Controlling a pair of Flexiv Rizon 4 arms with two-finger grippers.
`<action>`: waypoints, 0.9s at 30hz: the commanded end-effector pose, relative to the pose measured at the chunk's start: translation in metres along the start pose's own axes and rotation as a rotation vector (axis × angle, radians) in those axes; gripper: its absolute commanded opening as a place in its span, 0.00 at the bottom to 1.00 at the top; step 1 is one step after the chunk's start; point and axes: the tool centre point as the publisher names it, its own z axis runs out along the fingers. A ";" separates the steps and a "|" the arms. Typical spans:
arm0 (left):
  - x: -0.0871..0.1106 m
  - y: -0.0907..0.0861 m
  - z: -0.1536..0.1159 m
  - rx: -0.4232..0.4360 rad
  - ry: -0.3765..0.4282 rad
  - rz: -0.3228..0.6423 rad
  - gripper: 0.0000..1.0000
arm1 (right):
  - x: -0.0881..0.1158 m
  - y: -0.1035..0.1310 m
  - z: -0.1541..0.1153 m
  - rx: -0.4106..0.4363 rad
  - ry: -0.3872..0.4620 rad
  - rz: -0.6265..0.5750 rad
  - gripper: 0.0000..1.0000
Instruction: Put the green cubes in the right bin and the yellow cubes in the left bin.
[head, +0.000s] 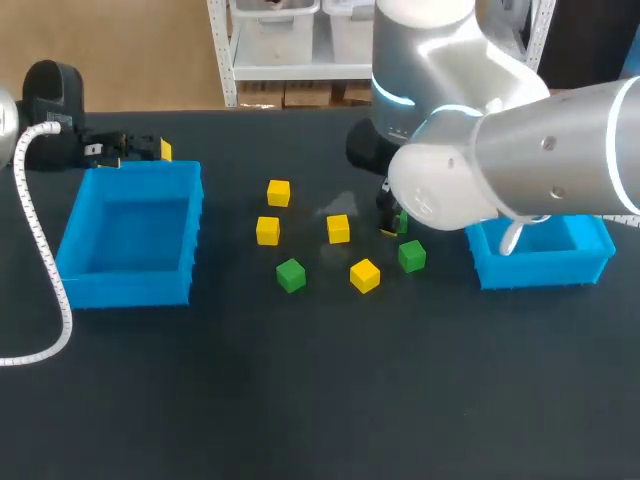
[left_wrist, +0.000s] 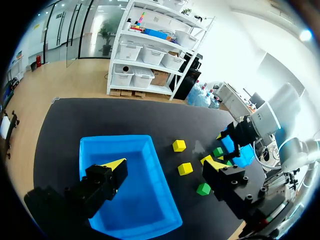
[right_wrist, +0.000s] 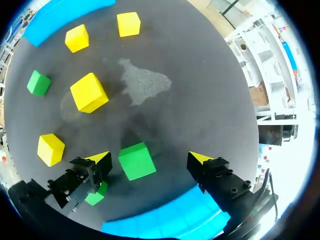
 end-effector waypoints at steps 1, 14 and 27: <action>0.001 0.002 0.000 0.011 -0.006 0.002 1.00 | 0.000 0.003 0.006 0.019 0.004 0.006 1.00; 0.001 0.002 0.000 0.011 -0.006 0.002 1.00 | 0.008 0.007 0.013 0.046 0.031 0.045 0.00; 0.001 0.002 0.000 0.011 -0.006 0.002 1.00 | 0.024 -0.029 -0.058 0.186 -0.057 0.274 0.00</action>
